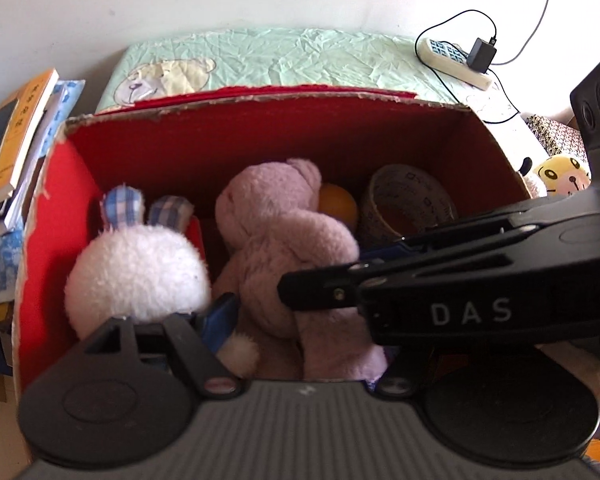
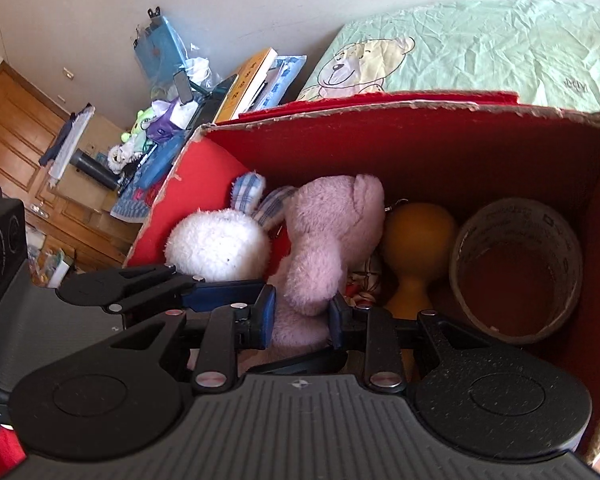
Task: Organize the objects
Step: 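Lower the pink teddy bear into the red box beside the bunny and release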
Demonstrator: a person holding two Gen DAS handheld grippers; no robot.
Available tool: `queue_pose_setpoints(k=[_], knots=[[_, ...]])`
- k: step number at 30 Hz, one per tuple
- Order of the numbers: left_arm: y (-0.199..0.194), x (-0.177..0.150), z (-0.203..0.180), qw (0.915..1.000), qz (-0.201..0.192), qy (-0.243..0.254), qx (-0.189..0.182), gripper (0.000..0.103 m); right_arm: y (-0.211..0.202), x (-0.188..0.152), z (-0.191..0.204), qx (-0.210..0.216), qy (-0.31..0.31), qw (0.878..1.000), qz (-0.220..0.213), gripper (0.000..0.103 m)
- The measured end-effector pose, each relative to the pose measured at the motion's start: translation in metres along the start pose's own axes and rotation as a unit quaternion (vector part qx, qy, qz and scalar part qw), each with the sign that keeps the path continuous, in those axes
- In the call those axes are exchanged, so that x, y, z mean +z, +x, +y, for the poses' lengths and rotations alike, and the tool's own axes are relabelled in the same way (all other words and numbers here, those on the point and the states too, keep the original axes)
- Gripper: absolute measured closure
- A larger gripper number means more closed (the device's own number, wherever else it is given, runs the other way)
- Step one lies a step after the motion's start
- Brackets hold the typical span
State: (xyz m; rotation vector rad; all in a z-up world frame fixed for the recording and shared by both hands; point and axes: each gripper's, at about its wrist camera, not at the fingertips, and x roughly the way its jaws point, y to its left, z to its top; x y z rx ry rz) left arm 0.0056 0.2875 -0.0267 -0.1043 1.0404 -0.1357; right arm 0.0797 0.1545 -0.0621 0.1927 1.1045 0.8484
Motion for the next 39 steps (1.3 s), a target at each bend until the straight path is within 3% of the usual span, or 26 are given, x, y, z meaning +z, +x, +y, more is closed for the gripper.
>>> queue_pose_setpoints(k=[9,12,15,19,23,25,28,39], knots=[[0.001,0.000,0.000,0.9999,0.001,-0.008,0.008,0.036,0.003,0.002,-0.004,-0.001,0.015,1.000,0.014,0.069],[0.001,0.000,-0.001,0.9999,0.000,-0.011,0.010,0.035,0.001,0.001,-0.005,0.000,0.020,1.000,0.006,0.068],[0.000,0.000,0.000,0.9999,-0.001,-0.012,0.011,0.035,-0.005,0.000,-0.004,-0.007,0.020,1.000,-0.006,0.058],[0.000,0.000,-0.001,0.9998,-0.003,-0.012,0.014,0.035,-0.019,-0.003,-0.011,-0.001,0.041,0.999,-0.027,0.057],[-0.001,-0.002,-0.003,0.9998,-0.004,-0.012,0.018,0.035,-0.030,-0.003,-0.018,-0.007,0.058,0.997,-0.054,0.065],[-0.001,-0.003,-0.005,0.9997,-0.005,-0.009,0.021,0.036,-0.028,-0.003,-0.018,-0.011,0.058,0.997,-0.057,0.076],[-0.004,-0.005,-0.010,0.9996,-0.012,0.002,0.026,0.037,-0.024,-0.002,-0.017,-0.010,0.056,0.997,-0.057,0.080],[0.000,-0.008,-0.008,0.9995,0.000,-0.004,0.030,0.042,-0.011,-0.004,-0.010,-0.024,0.027,0.998,-0.047,0.083]])
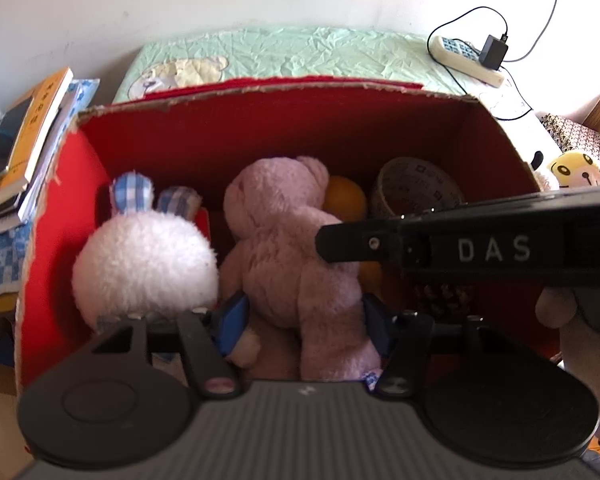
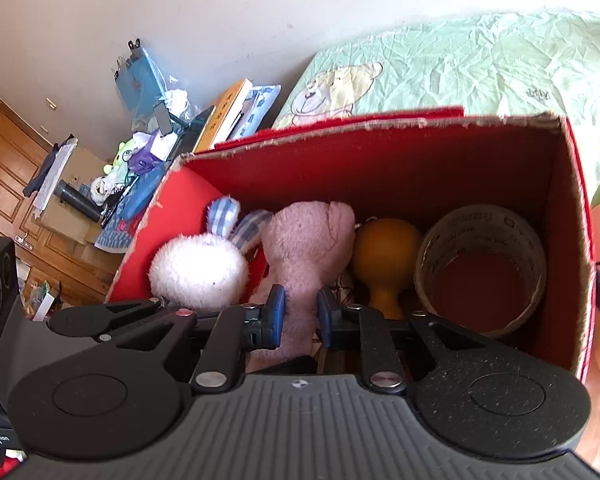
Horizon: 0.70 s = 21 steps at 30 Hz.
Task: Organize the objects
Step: 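Lower the pink teddy bear into the red box beside the bunny and release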
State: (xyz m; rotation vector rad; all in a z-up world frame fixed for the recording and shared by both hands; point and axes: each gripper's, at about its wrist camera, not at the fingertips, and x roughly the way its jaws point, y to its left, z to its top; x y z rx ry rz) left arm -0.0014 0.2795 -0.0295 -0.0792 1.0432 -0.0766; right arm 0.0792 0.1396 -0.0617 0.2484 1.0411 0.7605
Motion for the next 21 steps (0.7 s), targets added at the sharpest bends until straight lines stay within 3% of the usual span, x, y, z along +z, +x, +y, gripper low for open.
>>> queue_pose_setpoints(k=[5,9,21], knots=[[-0.004,-0.002,0.002,1.0000,-0.008,-0.003,-0.003,0.042,-0.002,-0.002,0.001,0.001,0.003,1.000,-0.003,0.076],[-0.011,-0.002,-0.001,0.9998,-0.019,0.001,0.003,0.038,-0.008,-0.004,0.004,-0.003,0.006,1.000,-0.017,0.076],[-0.028,-0.003,-0.013,0.9994,-0.021,0.008,0.027,0.034,-0.041,-0.024,0.016,-0.074,-0.002,0.995,-0.074,0.071]])
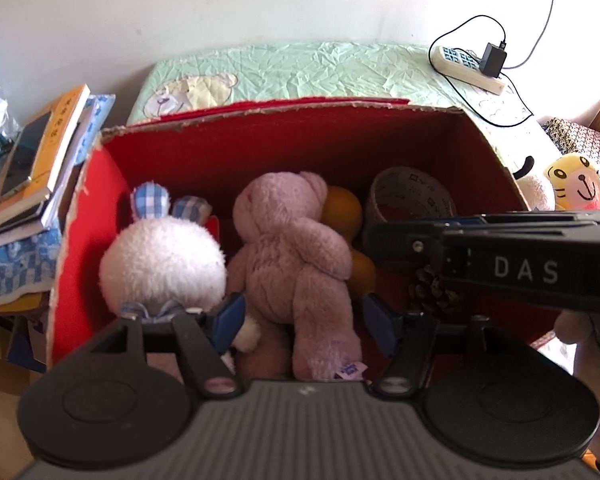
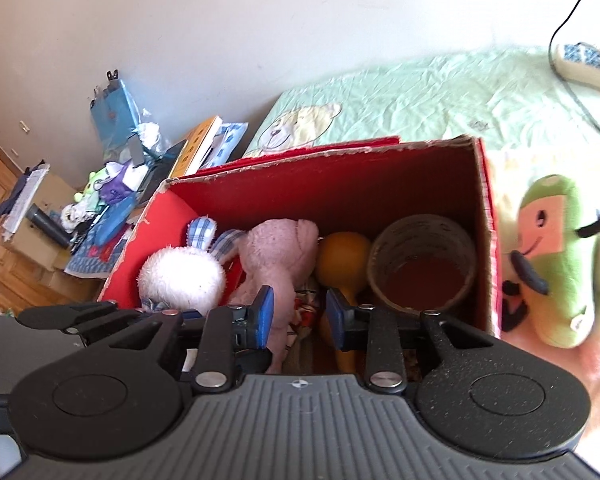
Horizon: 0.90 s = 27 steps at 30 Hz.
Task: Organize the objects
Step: 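Lower the pink teddy bear into the red box beside the bunny and release, then withdraw the right gripper from the box toward the yellow tiger plush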
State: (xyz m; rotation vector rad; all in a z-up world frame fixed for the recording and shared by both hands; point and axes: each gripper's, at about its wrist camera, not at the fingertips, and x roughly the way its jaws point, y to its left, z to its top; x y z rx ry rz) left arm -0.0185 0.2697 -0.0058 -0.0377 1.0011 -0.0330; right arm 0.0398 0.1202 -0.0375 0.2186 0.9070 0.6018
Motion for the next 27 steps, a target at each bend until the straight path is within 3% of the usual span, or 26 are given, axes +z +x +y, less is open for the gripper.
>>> queue_pose_setpoints(k=[13,27], knots=[[-0.032,-0.009,-0.017,0.9992,-0.028,0.027,0.010,0.031,-0.041,-0.021,0.012,-0.030,0.015,0.998,-0.051,0.069],[-0.068,-0.011,-0.068,0.9935,-0.058,0.091,-0.037,0.030,-0.098,-0.044,0.000,-0.046,0.052,0.993,-0.099,0.068]])
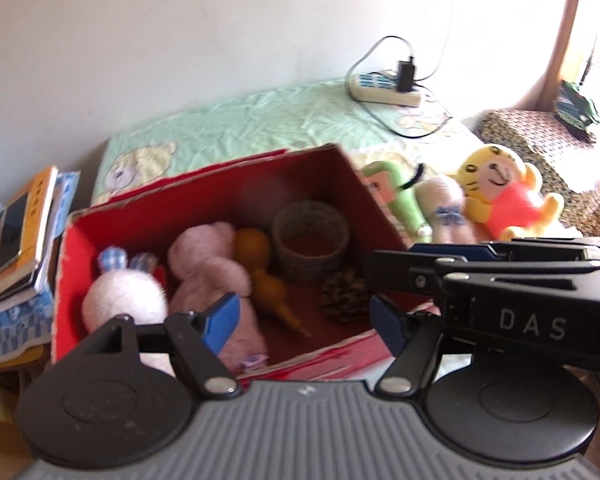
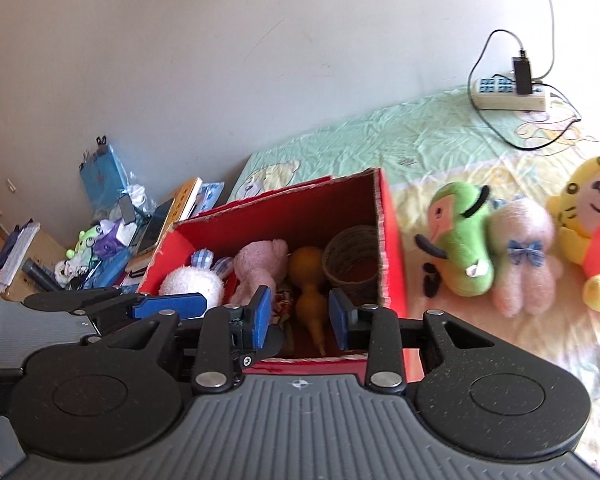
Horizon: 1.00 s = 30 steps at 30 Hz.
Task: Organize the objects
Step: 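Withdraw the right gripper from the box toward the yellow tiger plush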
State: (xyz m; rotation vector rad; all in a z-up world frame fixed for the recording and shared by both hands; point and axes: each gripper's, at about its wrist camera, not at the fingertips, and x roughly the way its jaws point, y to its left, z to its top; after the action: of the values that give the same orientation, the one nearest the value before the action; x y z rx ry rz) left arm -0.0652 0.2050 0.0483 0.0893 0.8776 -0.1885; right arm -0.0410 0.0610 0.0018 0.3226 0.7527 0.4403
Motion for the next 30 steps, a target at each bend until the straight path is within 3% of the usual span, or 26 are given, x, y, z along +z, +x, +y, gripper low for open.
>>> queue_pose_setpoints(k=[14,19,27,30], knots=[[0.009,0.019,-0.079,0.9992,0.011,0.033,-0.020,0.030,-0.035,0.005,-0.068,0.003,0.018,1.000,0.005,0.068],[0.018,0.027,-0.114,0.9986,0.018,0.042,-0.029,0.024,-0.046,0.008,-0.099,-0.007,0.029,1.000,0.005,0.068],[0.050,0.036,-0.169,0.9971,0.042,0.053,-0.036,0.024,-0.058,0.008,-0.150,-0.024,0.041,0.999,0.020,0.067],[0.067,0.038,-0.185,0.9962,0.056,0.047,-0.047,0.021,-0.060,0.010,-0.172,-0.032,0.046,0.998,0.027,0.062]])
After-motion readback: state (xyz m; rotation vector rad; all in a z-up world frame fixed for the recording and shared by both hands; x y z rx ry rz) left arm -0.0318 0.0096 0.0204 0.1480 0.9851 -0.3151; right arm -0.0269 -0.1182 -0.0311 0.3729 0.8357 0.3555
